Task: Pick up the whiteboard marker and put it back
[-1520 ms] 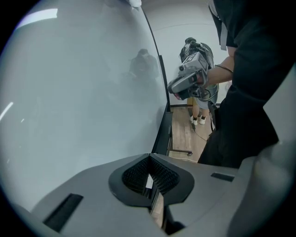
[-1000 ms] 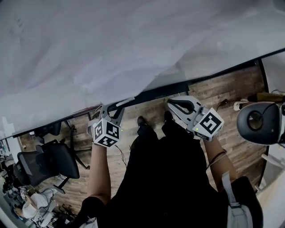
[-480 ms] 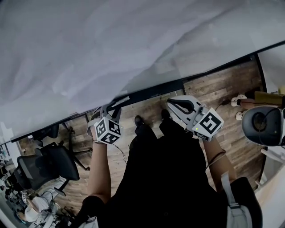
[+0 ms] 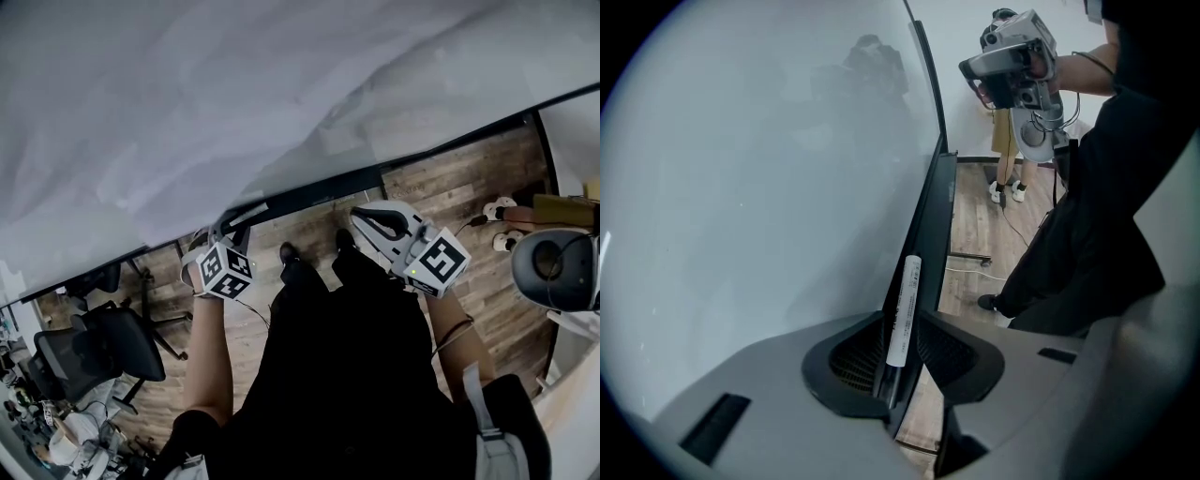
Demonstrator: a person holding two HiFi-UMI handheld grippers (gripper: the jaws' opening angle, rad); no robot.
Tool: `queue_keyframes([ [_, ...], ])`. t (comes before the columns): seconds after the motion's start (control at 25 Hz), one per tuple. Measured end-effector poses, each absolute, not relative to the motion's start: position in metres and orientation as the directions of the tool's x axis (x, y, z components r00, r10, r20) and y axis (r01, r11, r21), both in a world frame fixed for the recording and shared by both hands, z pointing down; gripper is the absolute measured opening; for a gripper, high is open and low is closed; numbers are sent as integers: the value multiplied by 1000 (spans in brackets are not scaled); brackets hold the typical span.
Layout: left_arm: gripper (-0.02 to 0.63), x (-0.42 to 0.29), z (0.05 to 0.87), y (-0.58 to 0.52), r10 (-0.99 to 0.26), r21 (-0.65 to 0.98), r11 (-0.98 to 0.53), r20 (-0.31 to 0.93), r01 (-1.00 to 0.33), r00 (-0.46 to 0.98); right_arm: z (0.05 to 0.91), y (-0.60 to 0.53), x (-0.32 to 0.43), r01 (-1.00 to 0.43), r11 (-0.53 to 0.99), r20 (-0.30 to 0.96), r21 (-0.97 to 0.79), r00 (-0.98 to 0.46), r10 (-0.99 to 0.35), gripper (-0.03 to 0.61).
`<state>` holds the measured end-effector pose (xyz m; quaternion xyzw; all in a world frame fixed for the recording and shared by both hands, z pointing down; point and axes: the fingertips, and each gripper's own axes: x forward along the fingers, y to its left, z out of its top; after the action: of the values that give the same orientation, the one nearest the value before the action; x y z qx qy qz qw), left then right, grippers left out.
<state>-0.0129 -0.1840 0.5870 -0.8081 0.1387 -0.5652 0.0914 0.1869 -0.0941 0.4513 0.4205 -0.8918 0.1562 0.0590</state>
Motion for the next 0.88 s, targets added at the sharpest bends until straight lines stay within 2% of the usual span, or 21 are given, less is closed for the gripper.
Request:
queue_keyframes([
  [0.6, 109, -17, 599, -187, -329, -305, -944, 899, -127, 290, 452, -94, 193, -777, 588, 237, -227, -629, -740, 25],
  [0.88, 86, -15, 599, -189, -328, -305, -944, 902, -123, 282, 449, -94, 197, -780, 584, 235, -225, -626, -744, 25],
])
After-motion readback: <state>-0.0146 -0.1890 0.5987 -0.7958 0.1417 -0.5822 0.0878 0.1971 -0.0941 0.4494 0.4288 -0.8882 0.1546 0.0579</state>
